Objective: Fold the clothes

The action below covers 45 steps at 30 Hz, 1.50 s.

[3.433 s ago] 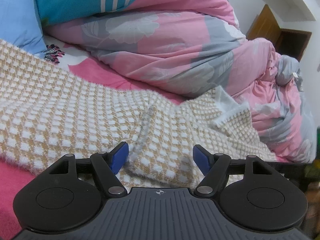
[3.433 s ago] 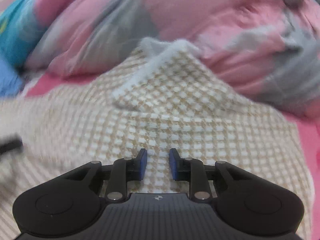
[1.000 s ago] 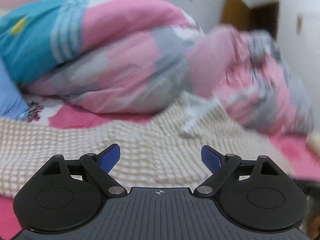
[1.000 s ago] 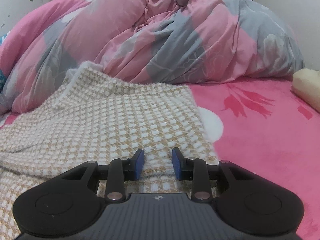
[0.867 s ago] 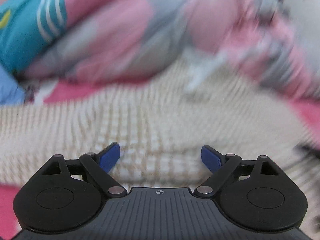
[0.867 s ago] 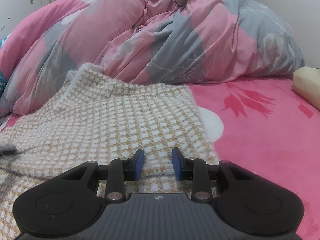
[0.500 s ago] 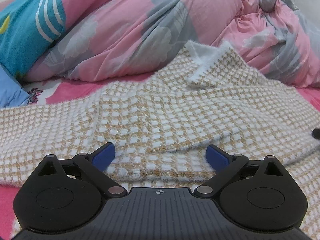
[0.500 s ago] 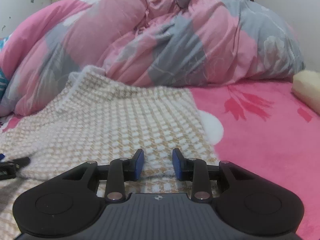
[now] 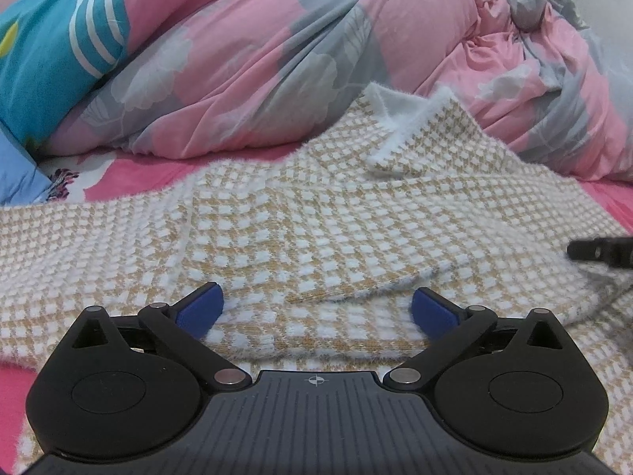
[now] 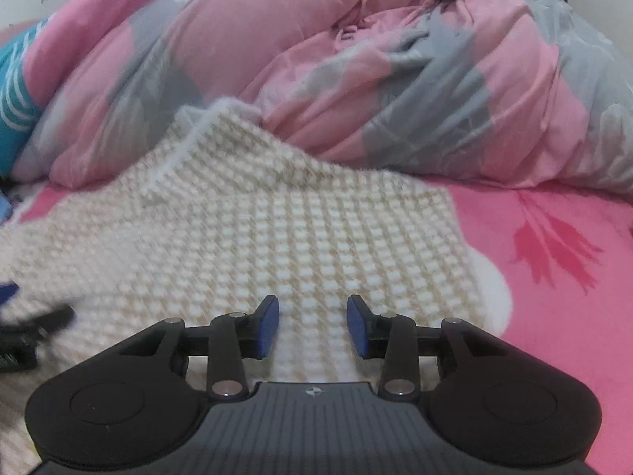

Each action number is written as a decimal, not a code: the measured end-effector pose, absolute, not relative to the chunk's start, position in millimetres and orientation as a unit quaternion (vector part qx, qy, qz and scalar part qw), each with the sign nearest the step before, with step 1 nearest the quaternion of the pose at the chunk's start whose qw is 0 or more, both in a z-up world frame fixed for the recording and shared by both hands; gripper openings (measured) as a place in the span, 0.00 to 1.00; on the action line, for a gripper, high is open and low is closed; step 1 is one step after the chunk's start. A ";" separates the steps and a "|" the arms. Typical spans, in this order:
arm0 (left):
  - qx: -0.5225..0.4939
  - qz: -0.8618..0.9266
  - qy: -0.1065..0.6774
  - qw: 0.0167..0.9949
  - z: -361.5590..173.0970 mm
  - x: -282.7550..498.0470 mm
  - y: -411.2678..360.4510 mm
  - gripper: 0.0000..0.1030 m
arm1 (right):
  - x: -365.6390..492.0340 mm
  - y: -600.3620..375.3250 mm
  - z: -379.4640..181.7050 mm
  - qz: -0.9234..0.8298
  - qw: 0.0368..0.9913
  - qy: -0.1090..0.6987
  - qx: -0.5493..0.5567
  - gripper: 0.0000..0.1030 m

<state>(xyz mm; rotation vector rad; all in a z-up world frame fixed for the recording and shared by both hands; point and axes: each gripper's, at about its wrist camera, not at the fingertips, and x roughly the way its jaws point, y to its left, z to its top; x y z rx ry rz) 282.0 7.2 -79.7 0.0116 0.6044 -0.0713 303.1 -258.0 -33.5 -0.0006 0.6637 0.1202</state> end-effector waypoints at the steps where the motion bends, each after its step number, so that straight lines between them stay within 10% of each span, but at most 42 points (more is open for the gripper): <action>1: 0.006 -0.035 0.297 0.954 -79.7 281.8 7.1 1.00 | 305.8 -258.2 -28.3 0.057 0.946 0.319 0.000 0.39; 21: 0.002 -0.037 0.296 0.955 -79.5 280.7 7.6 1.00 | 284.1 -243.6 -38.7 0.073 0.944 0.322 -0.020 0.69; 45: 0.008 -0.034 0.293 0.956 -80.4 281.5 6.9 1.00 | 254.2 -217.4 -51.4 0.057 0.954 0.291 -0.047 0.82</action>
